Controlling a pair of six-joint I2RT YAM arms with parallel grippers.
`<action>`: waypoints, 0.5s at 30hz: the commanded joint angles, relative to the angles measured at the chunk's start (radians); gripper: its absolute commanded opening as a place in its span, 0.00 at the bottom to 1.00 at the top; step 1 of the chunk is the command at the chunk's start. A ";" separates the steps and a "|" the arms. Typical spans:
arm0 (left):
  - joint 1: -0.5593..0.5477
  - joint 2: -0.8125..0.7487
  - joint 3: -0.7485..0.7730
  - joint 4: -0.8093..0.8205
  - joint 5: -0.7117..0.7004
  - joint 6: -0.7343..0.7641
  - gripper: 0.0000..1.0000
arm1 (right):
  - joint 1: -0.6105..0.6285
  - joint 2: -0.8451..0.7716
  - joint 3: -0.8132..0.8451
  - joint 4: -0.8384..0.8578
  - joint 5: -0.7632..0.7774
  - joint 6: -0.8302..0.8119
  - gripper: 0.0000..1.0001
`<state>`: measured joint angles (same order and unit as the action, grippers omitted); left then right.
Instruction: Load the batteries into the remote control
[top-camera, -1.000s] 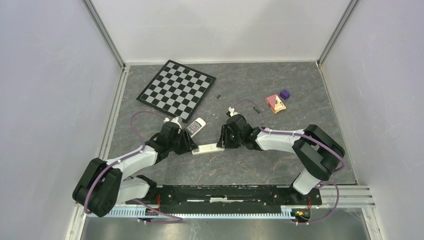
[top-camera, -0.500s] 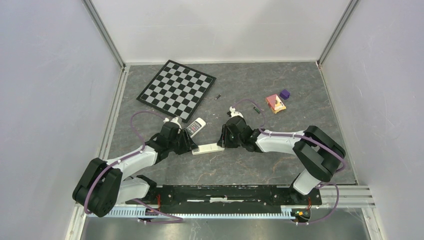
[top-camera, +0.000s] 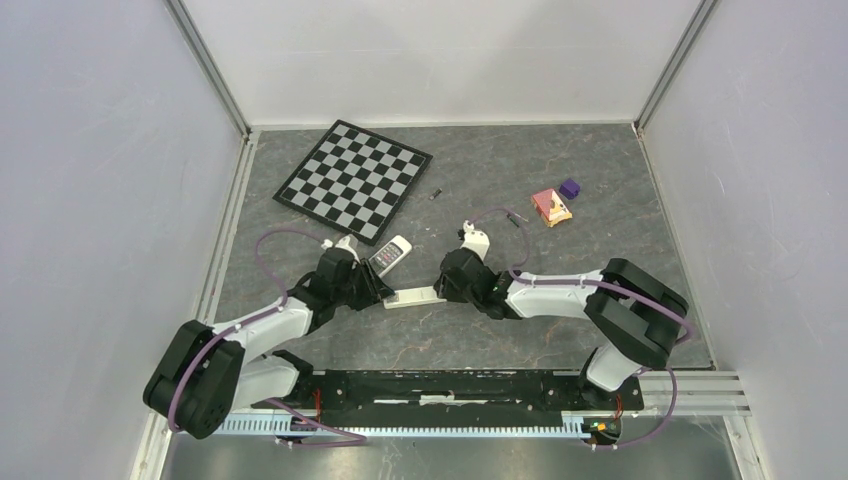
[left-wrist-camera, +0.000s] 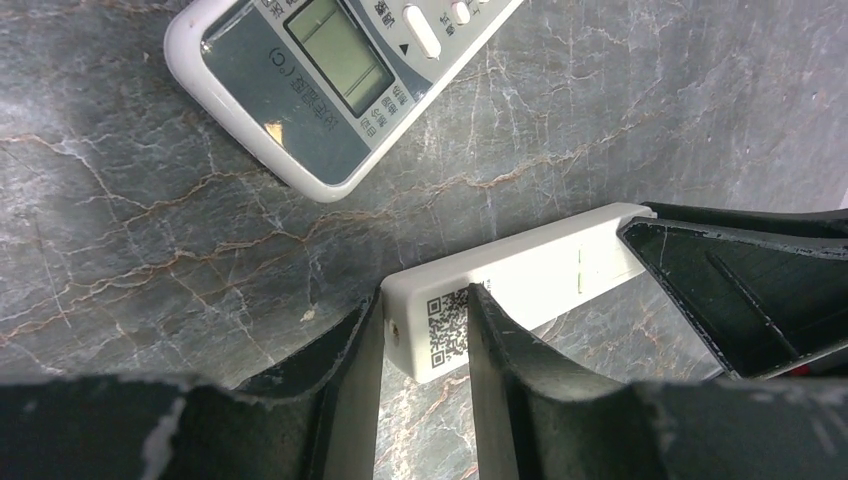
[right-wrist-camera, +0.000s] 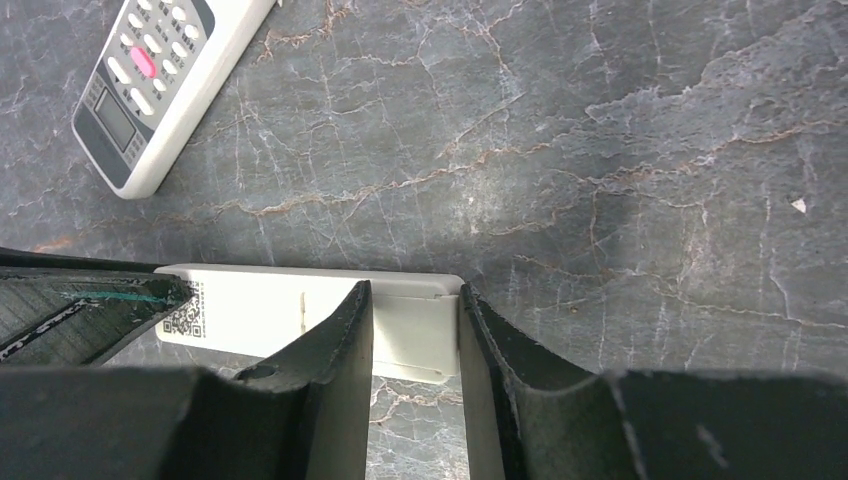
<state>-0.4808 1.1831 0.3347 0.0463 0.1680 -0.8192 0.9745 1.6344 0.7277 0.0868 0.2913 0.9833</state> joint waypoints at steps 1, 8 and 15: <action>-0.034 0.040 -0.062 0.082 0.065 -0.060 0.39 | 0.146 0.117 0.033 -0.104 -0.231 0.090 0.22; -0.039 0.028 -0.078 0.083 0.062 -0.054 0.38 | 0.217 0.176 0.119 -0.102 -0.253 0.138 0.19; -0.041 0.016 -0.092 0.098 0.058 -0.055 0.38 | 0.230 0.162 0.081 -0.065 -0.245 0.159 0.22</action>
<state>-0.4808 1.1618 0.2852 0.1307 0.1387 -0.8406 1.0721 1.6905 0.8383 -0.0654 0.4992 1.0607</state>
